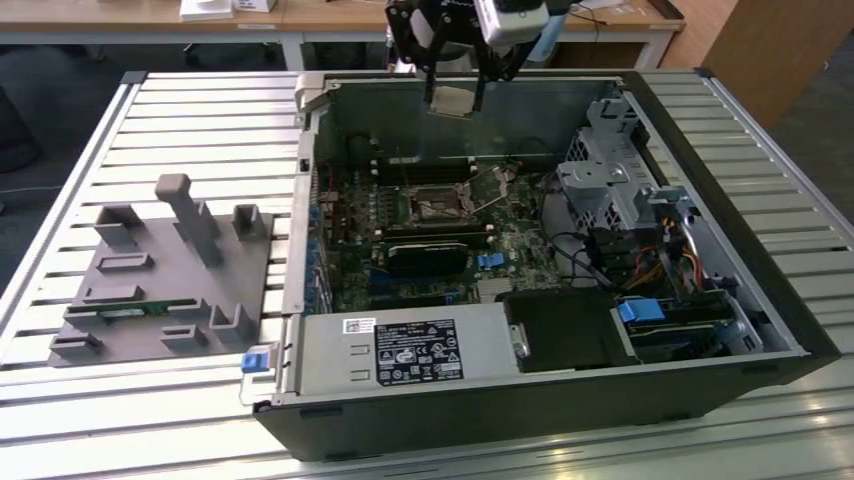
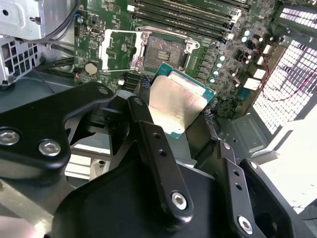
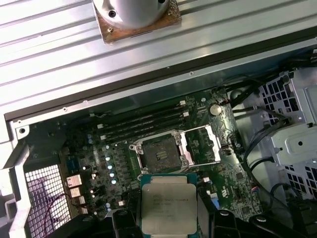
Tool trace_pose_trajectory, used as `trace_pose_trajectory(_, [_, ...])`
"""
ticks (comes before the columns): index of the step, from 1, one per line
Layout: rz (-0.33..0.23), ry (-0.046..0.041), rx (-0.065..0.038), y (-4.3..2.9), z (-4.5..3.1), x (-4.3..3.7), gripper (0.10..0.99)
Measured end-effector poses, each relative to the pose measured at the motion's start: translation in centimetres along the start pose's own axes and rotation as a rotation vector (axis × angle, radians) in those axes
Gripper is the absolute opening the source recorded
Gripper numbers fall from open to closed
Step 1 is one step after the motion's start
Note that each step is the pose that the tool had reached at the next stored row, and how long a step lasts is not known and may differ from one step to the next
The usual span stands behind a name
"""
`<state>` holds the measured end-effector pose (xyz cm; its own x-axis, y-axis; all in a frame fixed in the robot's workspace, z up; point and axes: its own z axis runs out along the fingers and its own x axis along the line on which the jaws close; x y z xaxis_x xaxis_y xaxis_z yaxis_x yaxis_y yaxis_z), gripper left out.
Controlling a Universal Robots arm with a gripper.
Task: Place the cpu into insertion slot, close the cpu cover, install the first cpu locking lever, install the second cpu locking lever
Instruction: 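Place the cpu into insertion slot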
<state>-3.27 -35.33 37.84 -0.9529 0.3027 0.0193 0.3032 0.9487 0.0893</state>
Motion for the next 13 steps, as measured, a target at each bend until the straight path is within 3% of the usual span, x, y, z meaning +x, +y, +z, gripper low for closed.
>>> trace_pose_trajectory(13, [0.061,-0.0055,-0.001,0.00,0.00,0.00,0.541])
